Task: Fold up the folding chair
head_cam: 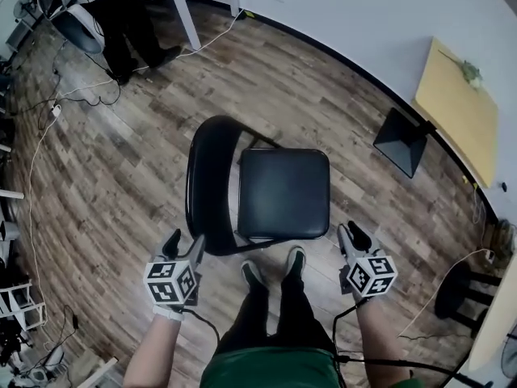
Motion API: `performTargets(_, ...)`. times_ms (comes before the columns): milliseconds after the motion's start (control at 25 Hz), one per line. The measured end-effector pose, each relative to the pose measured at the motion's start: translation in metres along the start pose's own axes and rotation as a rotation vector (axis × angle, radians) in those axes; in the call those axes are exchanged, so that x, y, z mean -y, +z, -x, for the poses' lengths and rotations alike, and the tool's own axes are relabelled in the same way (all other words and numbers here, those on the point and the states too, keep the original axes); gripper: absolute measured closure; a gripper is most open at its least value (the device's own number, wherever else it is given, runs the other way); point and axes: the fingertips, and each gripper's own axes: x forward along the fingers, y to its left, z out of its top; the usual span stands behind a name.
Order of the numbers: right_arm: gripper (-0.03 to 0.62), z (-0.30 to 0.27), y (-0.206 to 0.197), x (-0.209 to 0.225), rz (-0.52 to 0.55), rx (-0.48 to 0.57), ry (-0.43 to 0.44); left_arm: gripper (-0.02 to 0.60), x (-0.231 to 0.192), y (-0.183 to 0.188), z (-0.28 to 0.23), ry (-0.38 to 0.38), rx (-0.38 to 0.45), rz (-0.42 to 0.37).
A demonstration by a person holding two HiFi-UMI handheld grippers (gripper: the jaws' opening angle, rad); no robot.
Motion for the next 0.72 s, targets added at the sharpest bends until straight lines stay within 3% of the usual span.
performTargets(40, 0.447, -0.01, -0.009, 0.012, -0.016, -0.022, 0.0, 0.296, -0.001, -0.002, -0.006, 0.011, -0.011, -0.004)
performTargets(360, 0.297, -0.088, -0.109, 0.099, -0.125, -0.244, 0.06, 0.295, 0.002, -0.024, -0.038, 0.042, -0.079, 0.045)
performTargets(520, 0.296, -0.116, -0.165, 0.123, -0.296, -0.352, 0.169, 0.293, 0.007, -0.033, -0.053, 0.068, -0.081, 0.061)
performTargets(720, 0.295, -0.147, -0.215, 0.153, -0.33, -0.412, 0.179, 0.295, 0.006, -0.046, -0.064, 0.103, -0.094, 0.078)
